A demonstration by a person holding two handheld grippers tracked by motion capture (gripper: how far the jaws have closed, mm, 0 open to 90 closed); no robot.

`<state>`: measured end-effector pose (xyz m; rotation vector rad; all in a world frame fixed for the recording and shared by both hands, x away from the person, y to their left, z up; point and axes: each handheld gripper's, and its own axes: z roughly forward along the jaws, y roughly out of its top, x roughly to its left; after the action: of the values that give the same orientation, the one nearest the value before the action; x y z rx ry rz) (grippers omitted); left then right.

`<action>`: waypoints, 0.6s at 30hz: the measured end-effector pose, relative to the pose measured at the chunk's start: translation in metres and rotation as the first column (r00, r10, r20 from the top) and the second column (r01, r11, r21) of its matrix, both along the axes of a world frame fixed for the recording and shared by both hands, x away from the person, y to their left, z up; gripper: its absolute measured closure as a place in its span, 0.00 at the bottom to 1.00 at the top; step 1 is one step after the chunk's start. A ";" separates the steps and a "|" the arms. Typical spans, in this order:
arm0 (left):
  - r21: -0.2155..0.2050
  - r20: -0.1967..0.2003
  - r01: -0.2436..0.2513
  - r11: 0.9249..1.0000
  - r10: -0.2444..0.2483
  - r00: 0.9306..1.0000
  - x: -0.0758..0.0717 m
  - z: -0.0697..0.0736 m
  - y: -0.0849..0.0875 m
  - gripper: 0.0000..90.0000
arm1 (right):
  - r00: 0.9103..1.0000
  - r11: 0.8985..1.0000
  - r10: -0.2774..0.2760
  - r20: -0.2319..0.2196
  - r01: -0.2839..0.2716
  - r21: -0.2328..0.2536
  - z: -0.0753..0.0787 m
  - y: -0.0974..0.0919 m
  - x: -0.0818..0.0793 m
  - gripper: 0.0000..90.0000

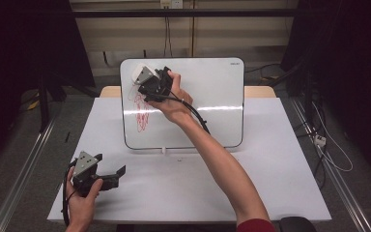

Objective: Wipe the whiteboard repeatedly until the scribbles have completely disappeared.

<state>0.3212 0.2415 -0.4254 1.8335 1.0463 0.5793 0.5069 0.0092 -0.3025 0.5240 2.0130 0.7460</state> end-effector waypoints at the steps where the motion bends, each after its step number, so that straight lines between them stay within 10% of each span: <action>1: -0.002 0.000 0.002 1.000 -0.002 1.000 0.000 0.000 -0.001 0.05 | 1.000 1.000 0.000 0.000 0.000 0.000 0.000 0.000 0.000 0.34; 18: -0.007 0.009 0.022 1.000 -0.022 1.000 0.001 0.001 -0.001 0.05 | 1.000 0.998 0.026 -0.002 -0.025 0.053 0.001 -0.003 -0.003 0.35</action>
<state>0.3217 0.2401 -0.4246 1.8326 1.0199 0.5687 0.5037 0.0065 -0.3019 0.5310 2.0107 0.8160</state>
